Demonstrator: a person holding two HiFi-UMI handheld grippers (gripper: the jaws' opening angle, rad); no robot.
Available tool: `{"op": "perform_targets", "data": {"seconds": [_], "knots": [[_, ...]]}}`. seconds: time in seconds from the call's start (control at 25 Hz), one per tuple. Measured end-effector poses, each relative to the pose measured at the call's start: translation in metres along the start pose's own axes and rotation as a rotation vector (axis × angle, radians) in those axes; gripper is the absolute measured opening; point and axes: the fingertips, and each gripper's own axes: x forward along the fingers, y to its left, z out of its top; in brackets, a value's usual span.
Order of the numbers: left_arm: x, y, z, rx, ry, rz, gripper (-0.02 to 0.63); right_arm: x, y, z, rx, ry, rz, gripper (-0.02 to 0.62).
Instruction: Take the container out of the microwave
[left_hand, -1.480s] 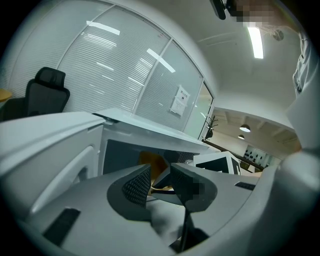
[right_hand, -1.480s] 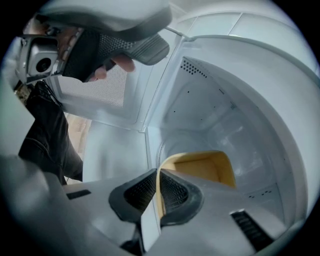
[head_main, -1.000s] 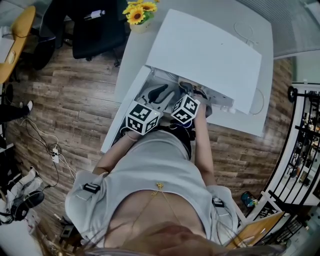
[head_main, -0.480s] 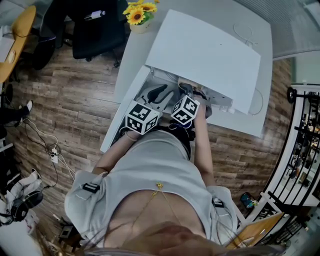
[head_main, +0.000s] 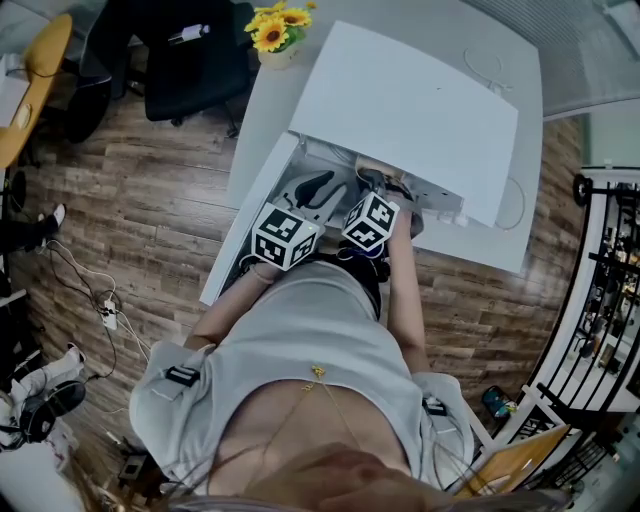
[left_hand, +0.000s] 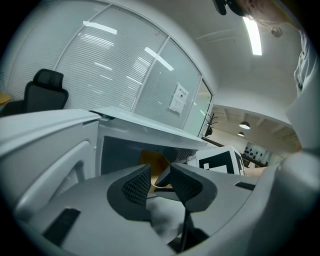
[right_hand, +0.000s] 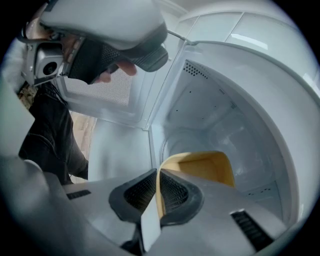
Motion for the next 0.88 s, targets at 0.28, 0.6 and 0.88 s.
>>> {"op": "perform_targets", "data": {"seconds": [0.28,0.6,0.88], "knots": [[-0.0009,-0.0020,-0.0009,-0.002,0.002,-0.004,0.123,-0.0013,0.0017,-0.0003,-0.004,0.004,0.003,0.031],[-0.0013,-0.0035,-0.0016,0.001,0.002,-0.010,0.121,-0.0028,0.0008,0.0002,-0.007,0.004,0.000,0.031],[-0.0036,-0.0042,-0.0001,-0.002,-0.003,-0.014,0.121,-0.0059,0.0055,0.0005,-0.008,0.008,0.016,0.031]]}}
